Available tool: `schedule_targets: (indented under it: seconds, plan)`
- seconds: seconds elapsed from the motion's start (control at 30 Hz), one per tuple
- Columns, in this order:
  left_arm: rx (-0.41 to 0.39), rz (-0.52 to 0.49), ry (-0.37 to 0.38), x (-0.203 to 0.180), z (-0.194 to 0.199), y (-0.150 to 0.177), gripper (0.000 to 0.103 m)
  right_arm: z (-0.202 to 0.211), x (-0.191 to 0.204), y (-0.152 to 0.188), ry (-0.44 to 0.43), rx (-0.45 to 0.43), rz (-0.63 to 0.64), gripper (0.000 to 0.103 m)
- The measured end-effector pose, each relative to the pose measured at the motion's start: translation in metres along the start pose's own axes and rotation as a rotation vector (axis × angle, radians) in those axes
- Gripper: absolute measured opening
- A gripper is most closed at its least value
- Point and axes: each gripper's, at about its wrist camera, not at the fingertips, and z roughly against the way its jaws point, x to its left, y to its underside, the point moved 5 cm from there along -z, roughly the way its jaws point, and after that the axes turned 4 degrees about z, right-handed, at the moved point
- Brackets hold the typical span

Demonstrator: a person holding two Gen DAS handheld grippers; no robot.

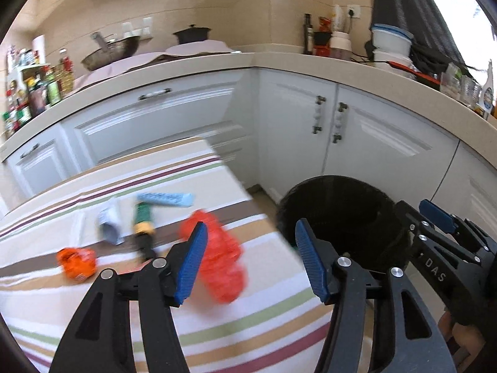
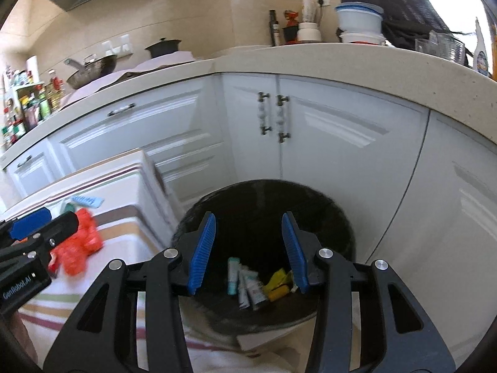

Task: Collect trash
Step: 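Grasp the red plastic bag with the right tool while the left tool grasps the clear dotted bag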

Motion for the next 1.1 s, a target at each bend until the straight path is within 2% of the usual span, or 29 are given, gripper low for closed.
schedule_targets:
  seconds: [0.5, 0.7, 0.77, 1.1]
  plan:
    - [0.056, 0.101, -0.156, 0.095, 0.037, 0.052, 0.059, 0.025, 0.081, 0.030, -0.119, 0.056, 0.103, 0.043]
    - [0.059, 0.151, -0.204, 0.127, 0.046, 0.060, 0.059, 0.025, 0.111, 0.024, -0.167, 0.051, 0.147, 0.044]
    - [0.059, 0.167, -0.216, 0.136, 0.047, 0.061, 0.059, 0.023, 0.122, 0.021, -0.180, 0.049, 0.163, 0.051]
    - [0.067, 0.241, -0.285, 0.184, 0.047, 0.067, 0.062, -0.004, 0.168, 0.006, -0.229, 0.080, 0.224, 0.052]
